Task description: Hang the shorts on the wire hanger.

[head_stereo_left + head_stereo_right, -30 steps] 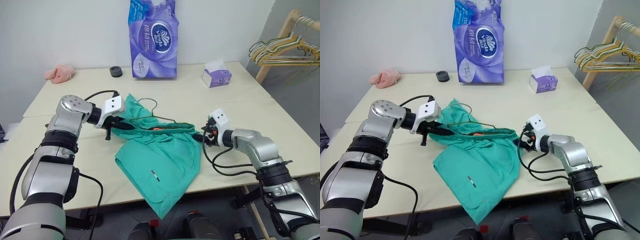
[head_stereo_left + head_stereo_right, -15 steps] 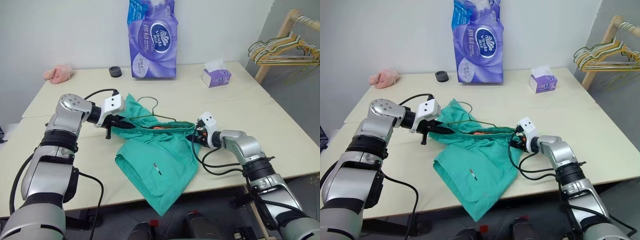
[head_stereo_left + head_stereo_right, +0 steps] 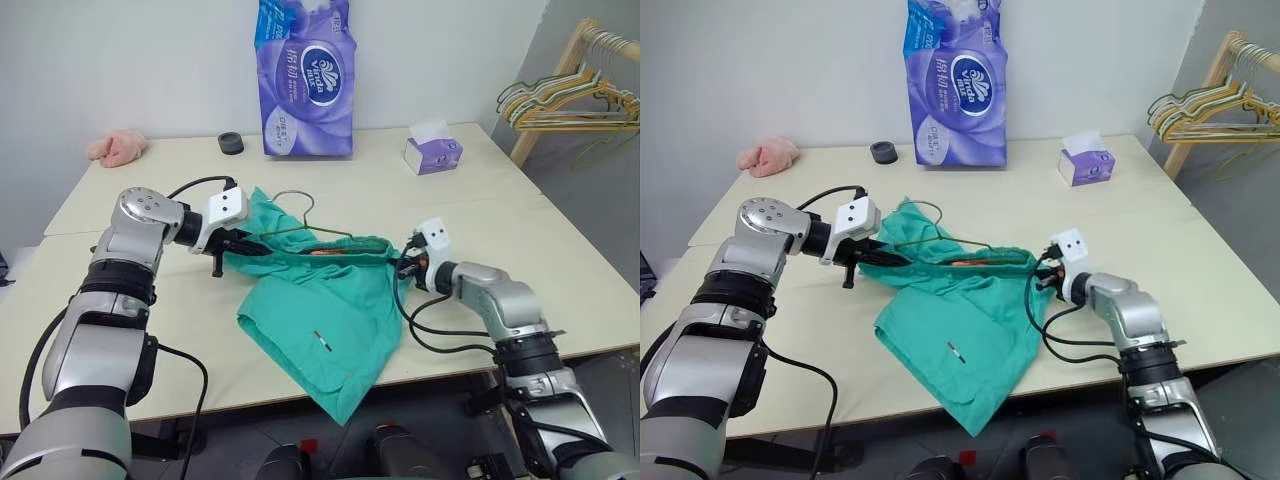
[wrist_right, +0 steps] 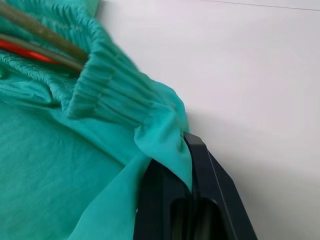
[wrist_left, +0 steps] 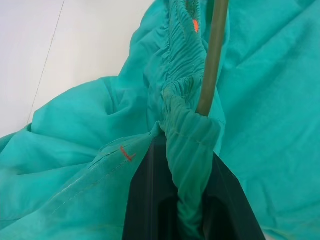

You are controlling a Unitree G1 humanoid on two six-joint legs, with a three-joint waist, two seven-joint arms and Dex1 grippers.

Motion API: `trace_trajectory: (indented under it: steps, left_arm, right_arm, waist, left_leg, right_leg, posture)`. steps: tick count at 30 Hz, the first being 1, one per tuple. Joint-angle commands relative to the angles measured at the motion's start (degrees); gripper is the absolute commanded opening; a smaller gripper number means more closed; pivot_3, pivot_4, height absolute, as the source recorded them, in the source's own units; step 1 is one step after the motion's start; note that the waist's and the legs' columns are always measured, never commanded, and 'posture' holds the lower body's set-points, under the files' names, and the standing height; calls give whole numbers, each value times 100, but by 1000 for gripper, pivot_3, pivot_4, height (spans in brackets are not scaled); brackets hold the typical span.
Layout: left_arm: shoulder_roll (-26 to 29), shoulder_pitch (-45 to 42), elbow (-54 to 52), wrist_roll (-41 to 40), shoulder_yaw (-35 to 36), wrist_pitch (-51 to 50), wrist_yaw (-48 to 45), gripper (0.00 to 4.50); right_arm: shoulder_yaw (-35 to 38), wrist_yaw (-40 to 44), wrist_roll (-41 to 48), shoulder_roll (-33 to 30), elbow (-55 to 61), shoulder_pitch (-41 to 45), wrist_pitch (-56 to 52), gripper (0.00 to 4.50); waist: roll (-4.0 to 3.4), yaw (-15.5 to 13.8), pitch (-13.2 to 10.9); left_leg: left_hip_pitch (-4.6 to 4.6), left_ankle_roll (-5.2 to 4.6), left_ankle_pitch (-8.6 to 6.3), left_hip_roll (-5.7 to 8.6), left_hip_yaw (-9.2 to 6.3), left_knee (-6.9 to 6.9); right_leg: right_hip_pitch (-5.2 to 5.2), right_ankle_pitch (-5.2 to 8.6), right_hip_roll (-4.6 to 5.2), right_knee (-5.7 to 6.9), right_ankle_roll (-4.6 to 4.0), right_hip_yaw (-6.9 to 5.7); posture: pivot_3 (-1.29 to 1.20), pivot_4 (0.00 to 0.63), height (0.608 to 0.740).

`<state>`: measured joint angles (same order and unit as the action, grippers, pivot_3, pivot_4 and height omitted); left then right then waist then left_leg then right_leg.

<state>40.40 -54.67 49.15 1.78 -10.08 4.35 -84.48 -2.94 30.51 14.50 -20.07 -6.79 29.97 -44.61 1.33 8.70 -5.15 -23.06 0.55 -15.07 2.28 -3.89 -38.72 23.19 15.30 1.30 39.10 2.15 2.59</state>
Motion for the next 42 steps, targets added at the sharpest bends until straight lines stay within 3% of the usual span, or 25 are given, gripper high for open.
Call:
trace_trajectory:
  steps: [1,8,19,26,34,42]
  left_arm:
    - [169,-56,-104,-10,100,99,42,0]
    - [211,-65,-34,124,-5,219,44,0]
    - [249,-43,15,243,-121,271,6,0]
    - [256,-26,28,326,-169,383,180,0]
    - [25,-67,-27,385,-160,501,563,0]
    - [-268,105,-552,143,-94,266,499,0]
  right_arm:
    - [321,-103,74,-213,462,-119,-170,30]
    - [479,-197,281,-415,1261,-448,-585,30]
    - [724,-352,344,-550,1261,-450,-607,30]
    - [634,-299,499,-918,2343,-266,-951,30]
    - [-379,-273,226,-1184,3289,-40,-1141,30]
    - [-1224,-414,-440,-1055,2864,415,-803,30]
  waist:
    - [0,9,0]
    - [0,-2,0]
    - [0,-11,0]
    - [-1,-36,-2]
    - [-1,-38,-2]
    - [-1,-45,-2]
  left_leg:
    - [0,0,0,0,0,0]
    - [-1,-1,0,-1,1,1]
    - [0,-1,0,-1,3,0]
    - [-1,-1,0,-1,4,0]
    - [-1,-2,0,-1,4,0]
    - [-1,-1,0,-1,6,-2]
  right_leg:
    - [0,0,0,1,0,0]
    - [0,0,-1,0,0,-1]
    - [-1,0,-1,-1,0,-1]
    - [-1,1,-1,-1,1,0]
    - [-1,1,-1,-2,1,0]
    - [-2,1,0,-3,1,-1]
  posture:
    - [-154,57,740]
    - [-161,62,740]
    - [-166,66,740]
    - [-161,71,740]
    - [-172,68,740]
    - [-172,65,740]
